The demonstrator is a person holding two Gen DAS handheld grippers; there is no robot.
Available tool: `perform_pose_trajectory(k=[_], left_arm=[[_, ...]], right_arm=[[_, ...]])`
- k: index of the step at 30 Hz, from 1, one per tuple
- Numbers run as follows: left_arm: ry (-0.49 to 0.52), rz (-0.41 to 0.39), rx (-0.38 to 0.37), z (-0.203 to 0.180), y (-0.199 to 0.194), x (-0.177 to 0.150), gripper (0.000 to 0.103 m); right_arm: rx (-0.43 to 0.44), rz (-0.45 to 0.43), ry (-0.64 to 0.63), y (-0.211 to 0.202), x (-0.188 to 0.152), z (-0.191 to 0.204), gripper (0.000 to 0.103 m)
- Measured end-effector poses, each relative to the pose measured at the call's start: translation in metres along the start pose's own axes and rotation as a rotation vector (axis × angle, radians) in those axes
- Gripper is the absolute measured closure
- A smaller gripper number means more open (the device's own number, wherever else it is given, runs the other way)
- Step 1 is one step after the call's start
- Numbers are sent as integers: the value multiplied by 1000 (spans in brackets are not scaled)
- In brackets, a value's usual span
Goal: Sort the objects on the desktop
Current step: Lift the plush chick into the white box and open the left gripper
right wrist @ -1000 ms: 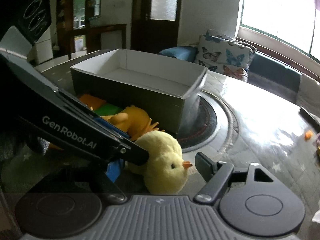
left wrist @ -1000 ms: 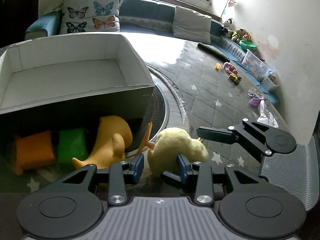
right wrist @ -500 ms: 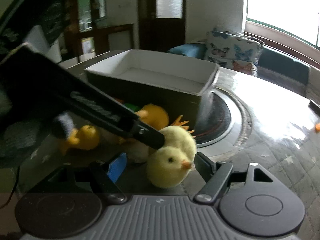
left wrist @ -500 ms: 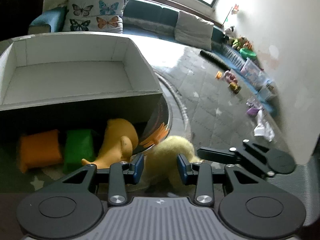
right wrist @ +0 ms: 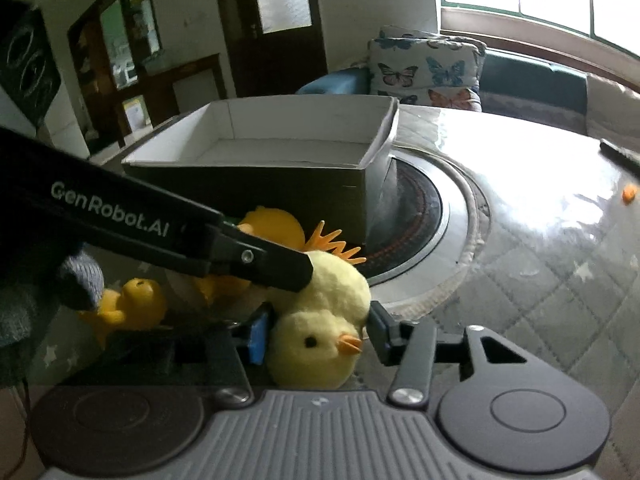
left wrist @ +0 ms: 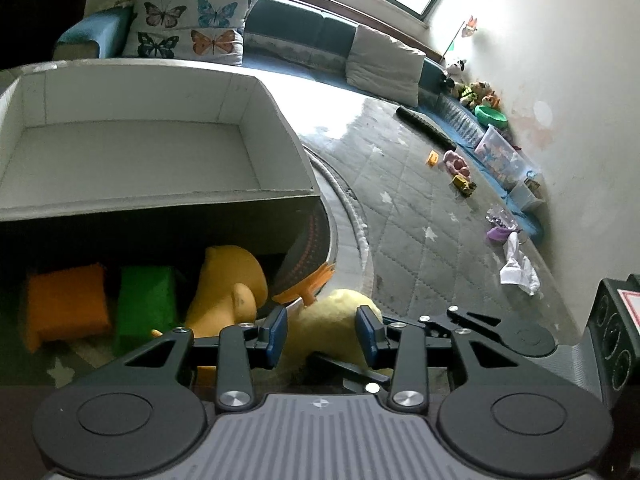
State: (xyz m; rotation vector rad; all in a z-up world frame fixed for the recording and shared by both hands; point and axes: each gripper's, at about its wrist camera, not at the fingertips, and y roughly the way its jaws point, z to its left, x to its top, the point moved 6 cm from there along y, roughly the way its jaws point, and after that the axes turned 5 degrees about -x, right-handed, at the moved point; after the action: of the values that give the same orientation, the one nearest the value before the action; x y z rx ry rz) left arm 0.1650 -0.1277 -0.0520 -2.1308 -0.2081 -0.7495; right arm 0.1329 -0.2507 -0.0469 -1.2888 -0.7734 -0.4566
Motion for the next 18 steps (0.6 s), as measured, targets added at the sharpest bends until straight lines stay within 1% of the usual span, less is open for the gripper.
perform_pose_trajectory(k=[3, 8, 12, 14, 18], left_arm=[[-12, 6, -18, -4, 2, -3, 63], [6, -21, -41, -12, -10, -2, 63], [34, -90, -54, -22, -32, 10, 63], [48, -129, -58, -26, -43, 19, 63], [83, -200, -29, -27, -59, 45, 63]], right_arm=[[-3, -5, 15, 0, 0, -3, 54], [-5, -29, 35, -6, 3, -7, 55], [-9, -85, 33, -20, 17, -5, 55], [-8, -132, 31, -30, 31, -5, 55], [-2, -205, 16, -35, 61, -2, 55]])
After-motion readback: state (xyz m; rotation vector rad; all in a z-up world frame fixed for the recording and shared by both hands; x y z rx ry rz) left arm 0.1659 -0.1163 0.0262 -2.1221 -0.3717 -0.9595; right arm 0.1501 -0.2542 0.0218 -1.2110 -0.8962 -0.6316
